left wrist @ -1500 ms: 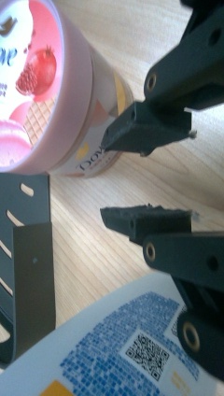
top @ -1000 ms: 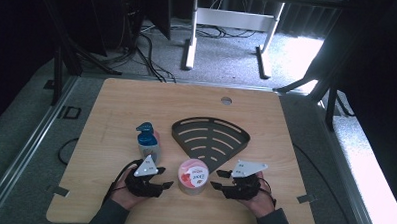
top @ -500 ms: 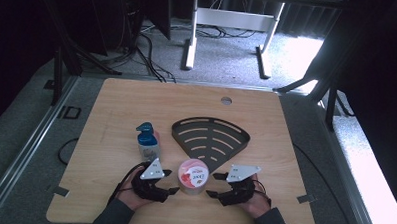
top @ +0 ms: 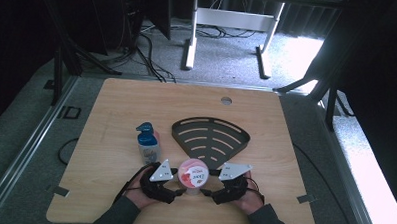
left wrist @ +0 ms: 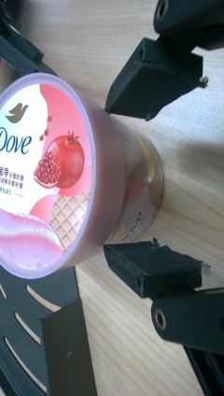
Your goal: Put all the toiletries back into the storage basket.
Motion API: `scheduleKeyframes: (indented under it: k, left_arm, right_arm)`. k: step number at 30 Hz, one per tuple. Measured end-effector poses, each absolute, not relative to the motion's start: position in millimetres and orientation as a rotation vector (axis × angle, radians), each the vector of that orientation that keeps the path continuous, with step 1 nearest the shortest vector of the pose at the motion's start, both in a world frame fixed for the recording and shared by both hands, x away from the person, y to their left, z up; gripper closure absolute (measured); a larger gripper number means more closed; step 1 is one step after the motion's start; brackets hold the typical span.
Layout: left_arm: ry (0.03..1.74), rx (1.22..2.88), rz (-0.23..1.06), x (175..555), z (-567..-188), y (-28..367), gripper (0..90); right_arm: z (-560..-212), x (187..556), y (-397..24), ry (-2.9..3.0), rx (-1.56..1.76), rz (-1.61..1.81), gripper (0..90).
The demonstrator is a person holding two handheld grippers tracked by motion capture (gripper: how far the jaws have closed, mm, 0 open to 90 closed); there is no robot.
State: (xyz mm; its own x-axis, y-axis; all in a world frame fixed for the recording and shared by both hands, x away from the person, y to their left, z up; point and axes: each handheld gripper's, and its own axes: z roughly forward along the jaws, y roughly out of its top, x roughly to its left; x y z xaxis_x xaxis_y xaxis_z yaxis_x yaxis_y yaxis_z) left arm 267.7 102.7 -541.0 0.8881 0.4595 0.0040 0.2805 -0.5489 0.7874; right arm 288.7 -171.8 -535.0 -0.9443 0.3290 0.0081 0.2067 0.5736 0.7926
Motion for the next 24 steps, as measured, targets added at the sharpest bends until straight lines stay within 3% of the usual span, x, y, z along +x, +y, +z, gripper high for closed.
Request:
scheduleKeyframes:
  k: [10,24]
  left_arm:
    - [0.495,2.19,0.304,267.8,-540.9,100.4,24.8]
    - [0.503,2.185,0.293,270.6,-540.9,98.8,22.8]
  right_arm:
    - [-533.7,291.2,-169.2,2.64,0.432,1.343,21.6]
    - [-540.1,294.4,-167.7,2.654,0.417,1.329,21.4]
